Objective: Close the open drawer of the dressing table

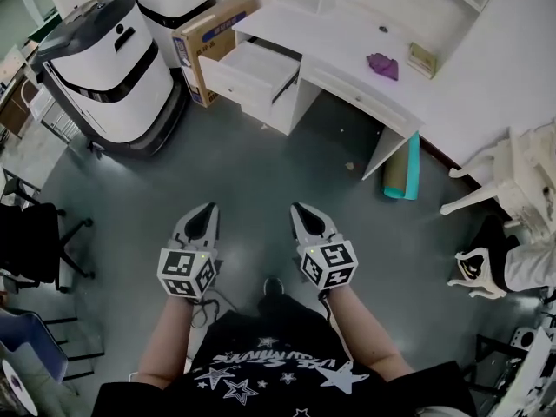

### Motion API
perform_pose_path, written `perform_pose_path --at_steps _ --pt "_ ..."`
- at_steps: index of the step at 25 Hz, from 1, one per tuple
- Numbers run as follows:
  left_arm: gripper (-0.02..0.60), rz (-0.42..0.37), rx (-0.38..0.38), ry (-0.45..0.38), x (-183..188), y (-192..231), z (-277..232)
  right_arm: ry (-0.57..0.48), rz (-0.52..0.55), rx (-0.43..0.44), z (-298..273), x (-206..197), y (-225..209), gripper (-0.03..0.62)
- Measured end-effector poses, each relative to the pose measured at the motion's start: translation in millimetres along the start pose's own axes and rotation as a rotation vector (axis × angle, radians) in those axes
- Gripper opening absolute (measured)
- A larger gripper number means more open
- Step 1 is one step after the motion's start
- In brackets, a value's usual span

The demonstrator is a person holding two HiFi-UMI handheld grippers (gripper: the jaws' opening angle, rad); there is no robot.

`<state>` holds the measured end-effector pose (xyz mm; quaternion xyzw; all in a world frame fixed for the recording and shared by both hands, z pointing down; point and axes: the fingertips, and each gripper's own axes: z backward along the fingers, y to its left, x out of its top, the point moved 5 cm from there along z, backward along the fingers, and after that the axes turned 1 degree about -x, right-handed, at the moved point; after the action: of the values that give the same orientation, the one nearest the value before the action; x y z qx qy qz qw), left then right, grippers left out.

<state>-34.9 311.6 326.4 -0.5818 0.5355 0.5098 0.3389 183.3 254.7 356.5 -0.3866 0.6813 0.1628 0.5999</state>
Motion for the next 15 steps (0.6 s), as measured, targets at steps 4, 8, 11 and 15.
perform_pose_path --at_steps 4,8,11,15 --pt "0.01 0.03 0.025 -0.011 10.3 -0.5 -28.2 -0.007 -0.065 0.001 -14.8 13.4 -20.8 0.003" --pt "0.01 0.028 0.036 -0.022 25.2 -1.1 -48.4 -0.037 -0.056 0.021 -22.4 30.7 -28.3 0.003" --pt "0.01 0.016 0.038 -0.032 32.4 0.3 -56.3 -0.029 -0.04 0.018 -24.2 32.2 -37.5 0.003" --pt "0.011 0.013 0.047 -0.032 36.1 11.3 -70.1 -0.012 -0.045 0.003 -34.0 29.6 -49.1 0.003"
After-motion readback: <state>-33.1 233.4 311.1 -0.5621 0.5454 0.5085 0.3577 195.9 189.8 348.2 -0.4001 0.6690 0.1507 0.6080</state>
